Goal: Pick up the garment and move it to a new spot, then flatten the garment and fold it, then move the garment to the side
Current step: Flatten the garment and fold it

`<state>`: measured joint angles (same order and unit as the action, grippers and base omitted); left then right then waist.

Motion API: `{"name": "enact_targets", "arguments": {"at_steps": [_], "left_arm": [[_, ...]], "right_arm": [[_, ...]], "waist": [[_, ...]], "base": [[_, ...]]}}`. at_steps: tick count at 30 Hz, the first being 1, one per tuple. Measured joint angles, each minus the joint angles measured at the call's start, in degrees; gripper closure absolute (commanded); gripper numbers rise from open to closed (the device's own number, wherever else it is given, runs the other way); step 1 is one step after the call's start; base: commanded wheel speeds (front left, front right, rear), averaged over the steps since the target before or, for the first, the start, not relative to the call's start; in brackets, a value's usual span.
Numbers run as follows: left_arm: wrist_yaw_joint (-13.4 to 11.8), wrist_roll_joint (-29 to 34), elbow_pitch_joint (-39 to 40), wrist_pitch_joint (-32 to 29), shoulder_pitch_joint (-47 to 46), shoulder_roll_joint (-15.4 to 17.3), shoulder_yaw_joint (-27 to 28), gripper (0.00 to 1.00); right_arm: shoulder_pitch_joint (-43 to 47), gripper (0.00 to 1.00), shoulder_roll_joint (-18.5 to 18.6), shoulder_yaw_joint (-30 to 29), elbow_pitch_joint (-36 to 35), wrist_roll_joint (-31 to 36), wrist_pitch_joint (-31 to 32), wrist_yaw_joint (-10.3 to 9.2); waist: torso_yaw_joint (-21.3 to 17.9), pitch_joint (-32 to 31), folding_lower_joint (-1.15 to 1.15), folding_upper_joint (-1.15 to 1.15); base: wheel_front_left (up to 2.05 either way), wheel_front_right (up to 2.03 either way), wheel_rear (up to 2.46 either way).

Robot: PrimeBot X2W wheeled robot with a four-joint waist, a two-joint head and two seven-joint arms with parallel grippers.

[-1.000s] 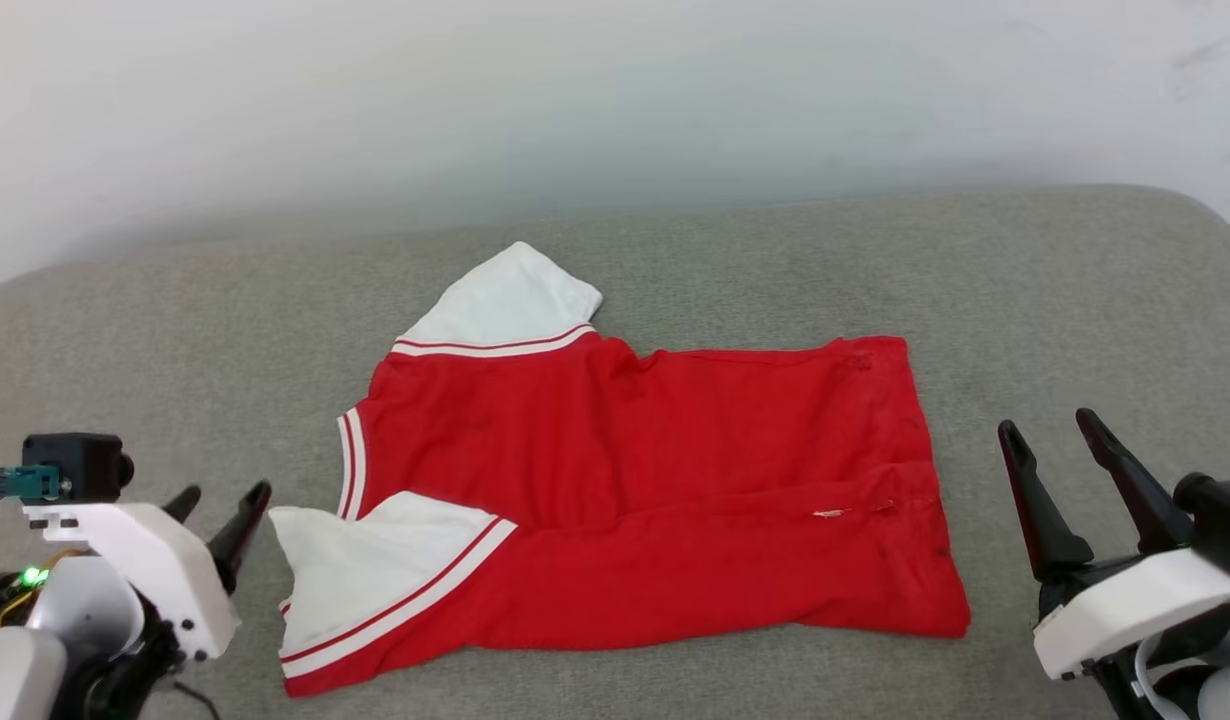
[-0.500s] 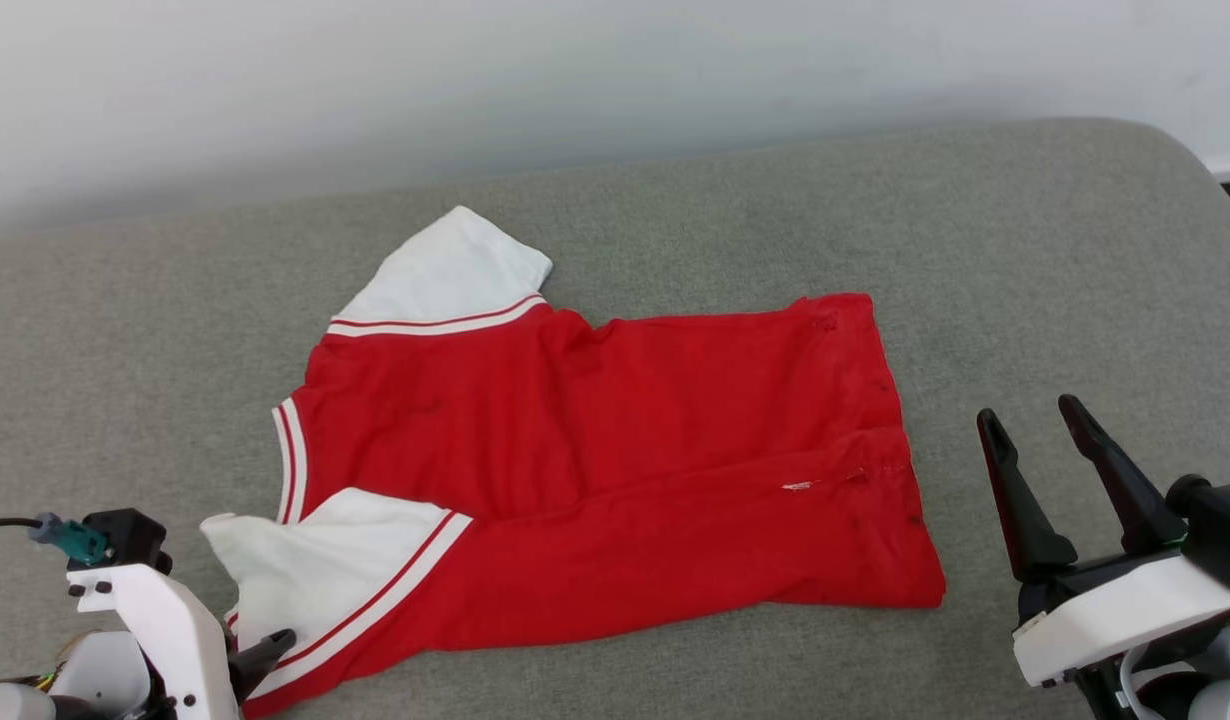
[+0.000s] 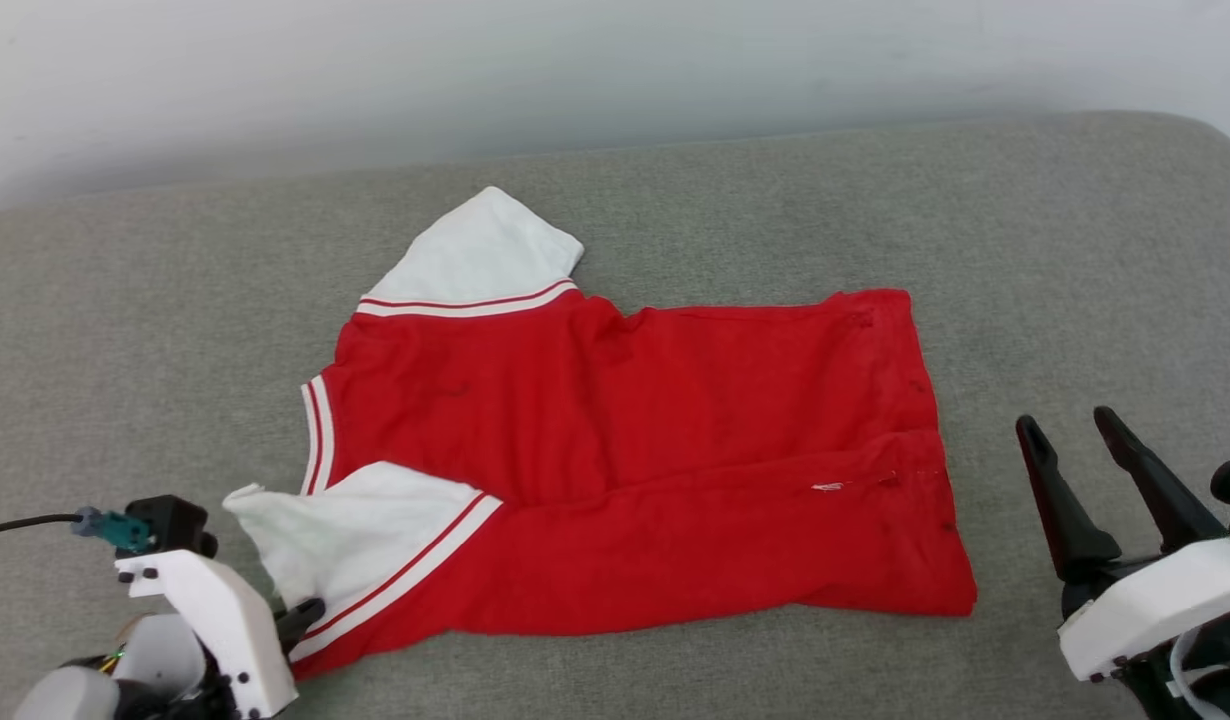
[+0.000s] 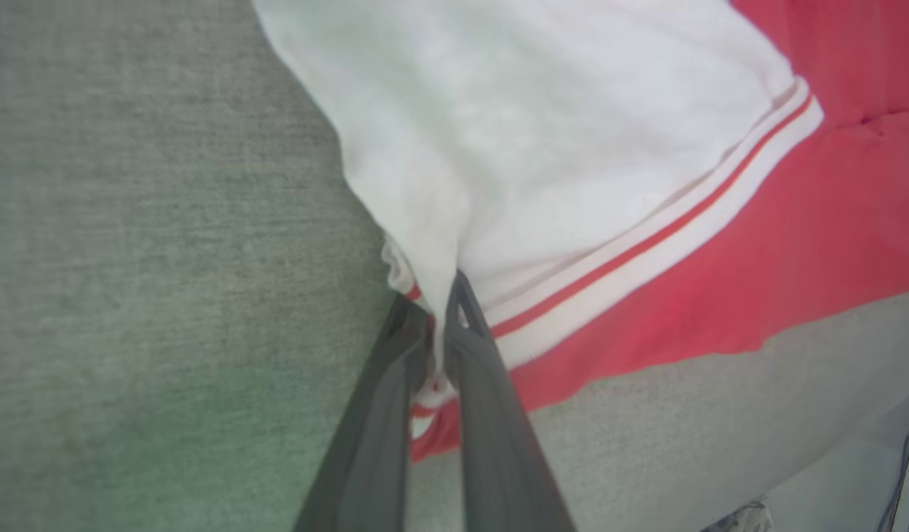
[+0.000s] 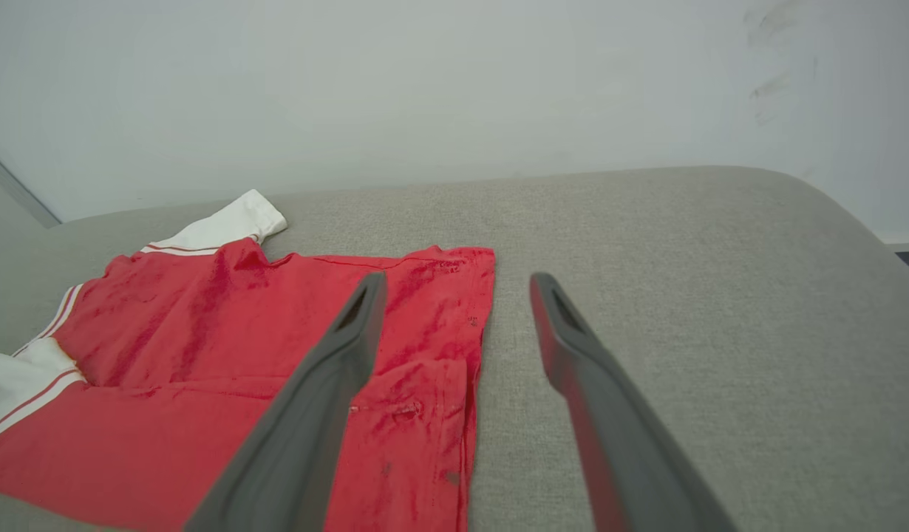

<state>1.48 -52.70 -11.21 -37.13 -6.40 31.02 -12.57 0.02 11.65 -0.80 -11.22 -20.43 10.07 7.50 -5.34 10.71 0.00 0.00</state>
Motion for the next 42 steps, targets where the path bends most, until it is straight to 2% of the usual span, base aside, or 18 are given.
{"name": "enact_targets", "arguments": {"at_steps": [6,12,15,19,24,28,29,31,42], "left_arm": [[0.44,2.65,2.38,4.76,-2.11,-1.10,-0.15,1.00],[-0.85,4.76,8.56,6.82,-2.45,-1.10,-0.27,1.00],[-1.58,5.67,11.69,6.81,-2.33,-1.16,-0.89,1.00],[-2.58,6.50,14.59,6.72,-1.91,-1.52,-1.74,1.00],[-3.52,6.68,15.78,6.81,-1.36,-2.32,-2.21,1.00],[-3.69,6.86,15.91,7.05,-1.36,-2.61,-2.44,1.00],[-3.69,6.84,15.82,7.08,-1.40,-2.69,-2.46,1.00],[-3.69,6.83,15.49,7.20,-1.43,-2.89,-2.55,1.00],[-4.58,5.89,13.94,8.67,0.31,-3.57,-1.82,1.00]], "right_arm": [[0.78,0.00,2.44,-3.19,1.67,-5.10,13.21,0.00],[1.40,0.00,3.71,-5.89,1.99,-7.83,30.78,0.00],[1.37,0.00,3.74,-6.70,2.23,-8.44,37.68,0.00],[0.49,0.00,3.36,-6.92,4.14,-8.21,42.33,0.00],[-1.90,0.00,1.10,-5.20,8.49,-8.51,43.29,0.00],[-4.22,0.00,0.90,-4.15,11.82,-9.36,42.90,0.00],[-4.70,0.51,0.94,-3.94,12.59,-9.71,42.88,0.00],[-5.31,1.00,1.24,-3.47,13.89,-10.38,42.39,0.00],[-5.82,1.00,3.44,1.05,15.74,-12.61,39.19,-0.01]], "waist": [[2.41,-1.15,0.01,0.00],[5.10,-1.22,0.01,0.00],[6.13,-0.50,0.00,0.00],[7.20,1.10,0.01,0.00],[8.15,3.38,0.01,0.00],[8.51,4.85,0.01,0.00],[8.54,5.06,0.00,0.00],[8.53,5.00,0.00,0.00],[7.95,0.59,0.01,0.00]], "base": [[0.00,0.00,0.00],[0.00,0.00,0.00],[0.00,0.00,0.00],[0.00,0.00,0.00],[0.00,0.00,0.00],[0.00,0.00,0.00],[0.00,0.00,0.00],[0.00,0.00,0.00],[0.00,0.00,0.00]]}}
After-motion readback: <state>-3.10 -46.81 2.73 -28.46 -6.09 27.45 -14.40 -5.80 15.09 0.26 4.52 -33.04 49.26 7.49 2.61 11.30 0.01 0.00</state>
